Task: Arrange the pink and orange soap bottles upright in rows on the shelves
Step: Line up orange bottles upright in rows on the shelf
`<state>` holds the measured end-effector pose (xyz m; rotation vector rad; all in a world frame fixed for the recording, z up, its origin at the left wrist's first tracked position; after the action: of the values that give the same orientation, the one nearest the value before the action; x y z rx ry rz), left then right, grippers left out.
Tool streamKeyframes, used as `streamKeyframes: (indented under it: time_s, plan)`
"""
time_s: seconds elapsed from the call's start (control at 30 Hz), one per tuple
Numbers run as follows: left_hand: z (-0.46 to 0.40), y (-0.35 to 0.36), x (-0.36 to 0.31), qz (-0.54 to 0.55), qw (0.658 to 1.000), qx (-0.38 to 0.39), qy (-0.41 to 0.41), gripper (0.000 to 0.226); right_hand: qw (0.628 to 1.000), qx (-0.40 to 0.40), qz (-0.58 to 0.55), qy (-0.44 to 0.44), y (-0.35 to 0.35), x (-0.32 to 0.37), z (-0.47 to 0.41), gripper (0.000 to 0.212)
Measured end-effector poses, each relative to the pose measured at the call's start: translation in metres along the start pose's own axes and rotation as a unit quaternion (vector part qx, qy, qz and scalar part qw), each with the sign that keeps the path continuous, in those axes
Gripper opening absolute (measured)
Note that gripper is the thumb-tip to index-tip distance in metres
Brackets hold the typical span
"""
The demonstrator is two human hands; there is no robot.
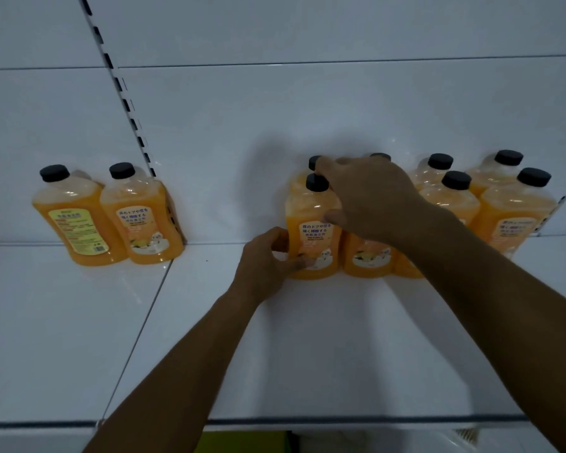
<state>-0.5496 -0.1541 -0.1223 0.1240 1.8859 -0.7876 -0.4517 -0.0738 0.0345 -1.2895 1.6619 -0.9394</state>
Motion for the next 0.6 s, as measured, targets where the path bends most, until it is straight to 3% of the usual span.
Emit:
streamKeyframes:
  time_s: [0.33, 0.47, 0.6]
  plan:
    - [0.002, 0.003, -0.001, -0.063, 0.998, 0.010, -0.010, 0.050, 1.000, 0.009, -0.013, 0.016, 0.005, -0.003, 0.007, 0.064]
    - [0.012, 0.001, -0.001, -0.123, 0.992, 0.028, -0.009, 0.057, 0.998, 0.027, 0.055, 0.013, 0.010, 0.001, 0.004, 0.069]
    - [0.025, -0.041, 0.015, -0.113, 0.992, -0.028, -0.047, 0.068, 0.996, -0.026, 0.080, -0.001, 0.002, 0.031, -0.011, 0.069]
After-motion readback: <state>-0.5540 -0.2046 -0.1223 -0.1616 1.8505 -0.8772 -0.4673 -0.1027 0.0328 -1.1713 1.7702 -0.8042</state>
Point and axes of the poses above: each hand's wrist, its own z-axis away from the middle knuckle, its own y-axis out of the palm, x = y × z, the point moved 9 cm from there along -z, towards the middle knuckle, and after that the axes turned 3 degrees about -x, right-handed, at the moved point
